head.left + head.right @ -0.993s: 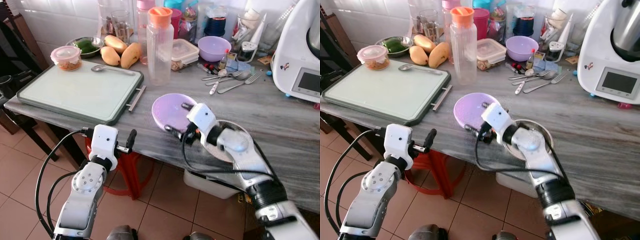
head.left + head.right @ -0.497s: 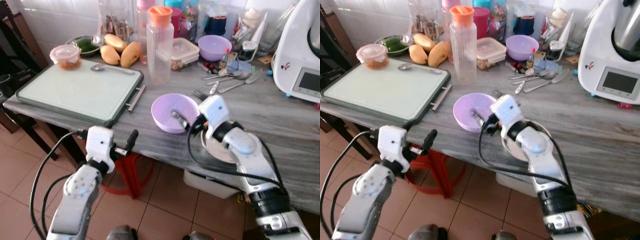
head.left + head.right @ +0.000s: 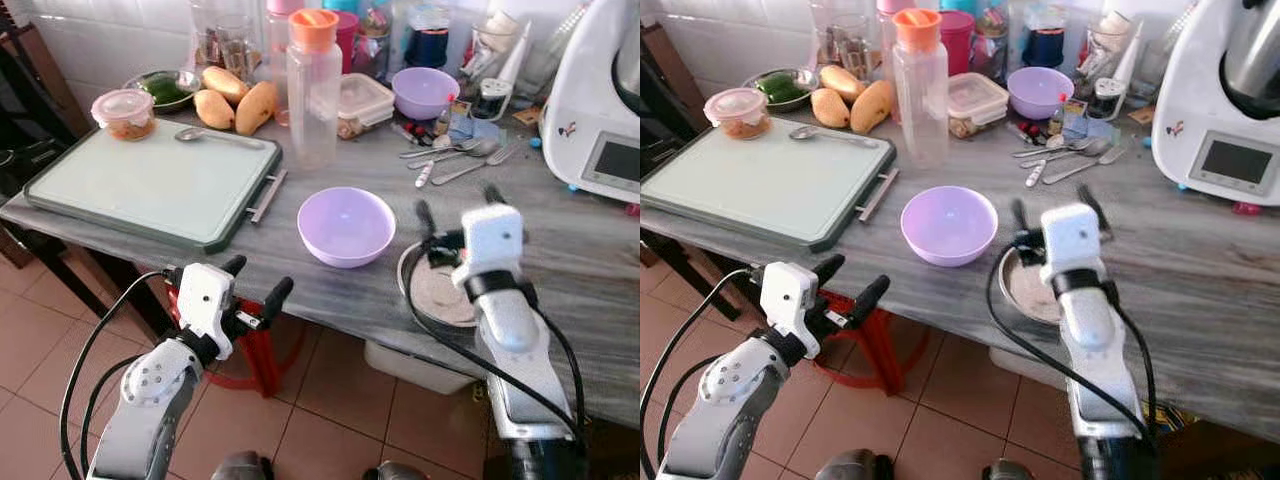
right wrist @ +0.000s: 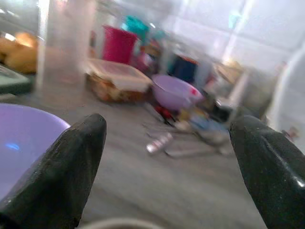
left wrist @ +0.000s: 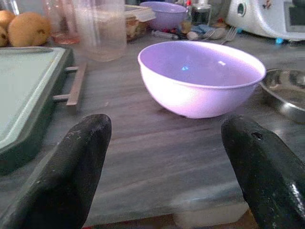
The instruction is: Setting the table
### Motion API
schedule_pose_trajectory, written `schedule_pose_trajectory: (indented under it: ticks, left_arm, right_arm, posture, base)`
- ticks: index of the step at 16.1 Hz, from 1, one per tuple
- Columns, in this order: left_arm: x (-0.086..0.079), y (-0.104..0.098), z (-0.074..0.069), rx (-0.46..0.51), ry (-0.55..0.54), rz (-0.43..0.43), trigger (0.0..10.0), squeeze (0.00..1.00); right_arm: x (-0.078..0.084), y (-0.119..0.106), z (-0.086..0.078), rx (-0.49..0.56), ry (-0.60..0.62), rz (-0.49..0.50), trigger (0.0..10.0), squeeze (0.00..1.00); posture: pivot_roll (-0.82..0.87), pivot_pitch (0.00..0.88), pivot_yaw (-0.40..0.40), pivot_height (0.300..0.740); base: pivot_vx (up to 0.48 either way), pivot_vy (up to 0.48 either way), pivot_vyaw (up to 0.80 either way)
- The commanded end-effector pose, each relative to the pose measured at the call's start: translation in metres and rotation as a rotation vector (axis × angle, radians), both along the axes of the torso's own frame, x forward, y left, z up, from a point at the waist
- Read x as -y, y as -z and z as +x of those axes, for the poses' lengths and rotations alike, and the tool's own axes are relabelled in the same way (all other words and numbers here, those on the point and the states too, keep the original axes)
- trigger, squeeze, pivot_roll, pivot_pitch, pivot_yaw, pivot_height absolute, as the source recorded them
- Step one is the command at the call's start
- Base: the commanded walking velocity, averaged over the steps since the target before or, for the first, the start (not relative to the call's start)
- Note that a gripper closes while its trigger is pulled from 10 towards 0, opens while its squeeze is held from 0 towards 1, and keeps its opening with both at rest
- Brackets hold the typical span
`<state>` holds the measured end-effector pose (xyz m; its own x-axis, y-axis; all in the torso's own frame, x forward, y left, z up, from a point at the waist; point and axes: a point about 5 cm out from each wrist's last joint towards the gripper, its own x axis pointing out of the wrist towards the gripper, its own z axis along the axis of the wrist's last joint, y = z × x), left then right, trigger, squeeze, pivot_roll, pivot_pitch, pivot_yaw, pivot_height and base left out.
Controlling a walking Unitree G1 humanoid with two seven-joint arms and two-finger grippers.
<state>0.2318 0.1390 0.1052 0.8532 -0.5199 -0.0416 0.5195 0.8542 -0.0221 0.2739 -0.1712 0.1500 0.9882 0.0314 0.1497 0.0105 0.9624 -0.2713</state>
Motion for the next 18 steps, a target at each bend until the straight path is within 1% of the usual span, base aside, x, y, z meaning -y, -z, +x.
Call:
schedule_pose_trajectory:
  ticks: [1, 2, 4, 6, 7, 9, 12, 13, 14, 15, 18]
  left_arm:
    - [0.002, -0.004, -0.001, 0.013, 0.019, -0.001, 10.0, 0.00]
    - [0.002, -0.003, -0.002, 0.010, 0.019, 0.000, 10.0, 0.00]
    - [0.002, -0.003, -0.001, 0.010, 0.018, -0.002, 10.0, 0.00]
    - [0.002, -0.003, -0.001, 0.010, 0.024, -0.003, 10.0, 0.00]
    - [0.002, -0.003, -0.002, 0.010, 0.025, -0.002, 10.0, 0.00]
    - [0.002, -0.004, -0.002, 0.009, 0.025, 0.000, 10.0, 0.00]
    - [0.003, -0.003, -0.002, 0.005, 0.030, 0.002, 10.0, 0.00]
    - [0.004, -0.003, -0.003, 0.002, 0.033, 0.001, 10.0, 0.00]
    - [0.004, -0.003, -0.004, 0.000, 0.036, 0.001, 10.0, 0.00]
    - [0.005, -0.003, -0.004, -0.003, 0.041, 0.002, 10.0, 0.00]
    - [0.004, -0.003, -0.004, -0.004, 0.043, 0.005, 10.0, 0.00]
  right_arm:
    - [0.005, -0.004, -0.002, 0.002, 0.044, 0.004, 10.0, 1.00]
    - [0.011, 0.008, -0.007, -0.068, 0.101, 0.054, 10.0, 1.00]
    - [0.015, 0.017, -0.012, -0.120, 0.135, 0.091, 10.0, 1.00]
    - [0.020, 0.025, -0.012, -0.180, 0.172, 0.143, 10.0, 1.00]
    - [0.021, 0.026, -0.012, -0.196, 0.182, 0.151, 10.0, 1.00]
    - [0.019, 0.030, -0.009, -0.244, 0.145, 0.154, 10.0, 1.00]
    - [0.015, 0.038, -0.005, -0.320, 0.106, 0.187, 10.0, 1.00]
    - [0.012, 0.044, -0.006, -0.376, 0.082, 0.189, 10.0, 1.00]
    - [0.010, 0.048, -0.007, -0.401, 0.077, 0.208, 10.0, 1.00]
    - [0.009, 0.051, -0.009, -0.425, 0.060, 0.206, 10.0, 1.00]
    - [0.005, 0.053, -0.009, -0.456, 0.033, 0.225, 10.0, 1.00]
  posture:
    - [0.01, 0.000, 0.006, 0.740]
    - [0.01, 0.002, 0.005, 0.740]
    - [0.01, 0.004, 0.006, 0.740]
    - [0.01, 0.004, 0.007, 0.740]
    - [0.01, 0.005, 0.007, 0.740]
    - [0.02, 0.007, 0.008, 0.740]
    - [0.02, 0.008, 0.009, 0.740]
    - [0.02, 0.009, 0.010, 0.740]
    - [0.02, 0.010, 0.010, 0.740]
    - [0.02, 0.010, 0.010, 0.740]
    - [0.02, 0.012, 0.011, 0.740]
  base:
    - [0.000, 0.000, 0.00]
    - [0.000, 0.000, 0.00]
    - [0.000, 0.000, 0.00]
    - [0.000, 0.000, 0.00]
    - [0.000, 0.000, 0.00]
    - [0.000, 0.000, 0.00]
    - [0.000, 0.000, 0.00]
    - [0.000, 0.000, 0.00]
    - [0.000, 0.000, 0.00]
    - [0.000, 0.000, 0.00]
    - [0.000, 0.000, 0.00]
